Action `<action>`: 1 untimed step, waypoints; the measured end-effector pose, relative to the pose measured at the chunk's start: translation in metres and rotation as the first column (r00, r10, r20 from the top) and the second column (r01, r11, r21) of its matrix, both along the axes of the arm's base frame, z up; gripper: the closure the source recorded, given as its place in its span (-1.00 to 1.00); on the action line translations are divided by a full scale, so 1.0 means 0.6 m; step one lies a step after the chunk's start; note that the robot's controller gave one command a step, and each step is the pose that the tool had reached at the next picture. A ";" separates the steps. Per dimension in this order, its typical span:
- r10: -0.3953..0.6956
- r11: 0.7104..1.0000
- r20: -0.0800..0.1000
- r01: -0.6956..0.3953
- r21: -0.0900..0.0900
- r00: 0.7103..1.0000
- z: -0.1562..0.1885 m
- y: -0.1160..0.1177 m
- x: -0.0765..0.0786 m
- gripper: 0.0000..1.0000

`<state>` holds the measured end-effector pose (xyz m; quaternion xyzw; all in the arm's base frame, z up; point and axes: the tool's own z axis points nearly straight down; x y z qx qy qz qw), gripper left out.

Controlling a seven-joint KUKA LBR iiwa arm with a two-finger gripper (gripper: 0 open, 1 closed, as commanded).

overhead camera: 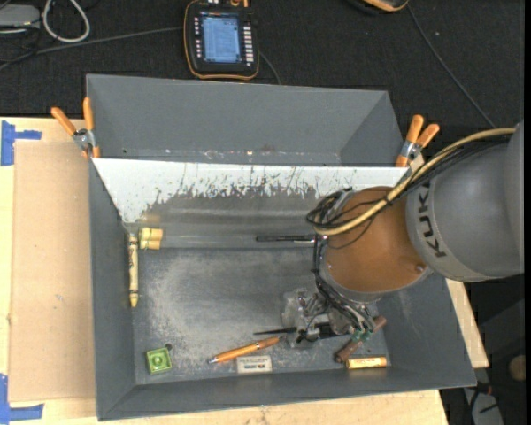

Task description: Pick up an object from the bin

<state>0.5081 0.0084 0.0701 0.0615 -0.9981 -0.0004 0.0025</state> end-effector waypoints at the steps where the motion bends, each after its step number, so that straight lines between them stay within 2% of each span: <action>1: -0.001 1.000 0.000 0.001 0.000 1.000 0.000 0.000 0.000 1.00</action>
Offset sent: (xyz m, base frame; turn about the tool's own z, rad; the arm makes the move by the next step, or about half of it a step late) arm 0.0000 -0.0001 0.0581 0.0011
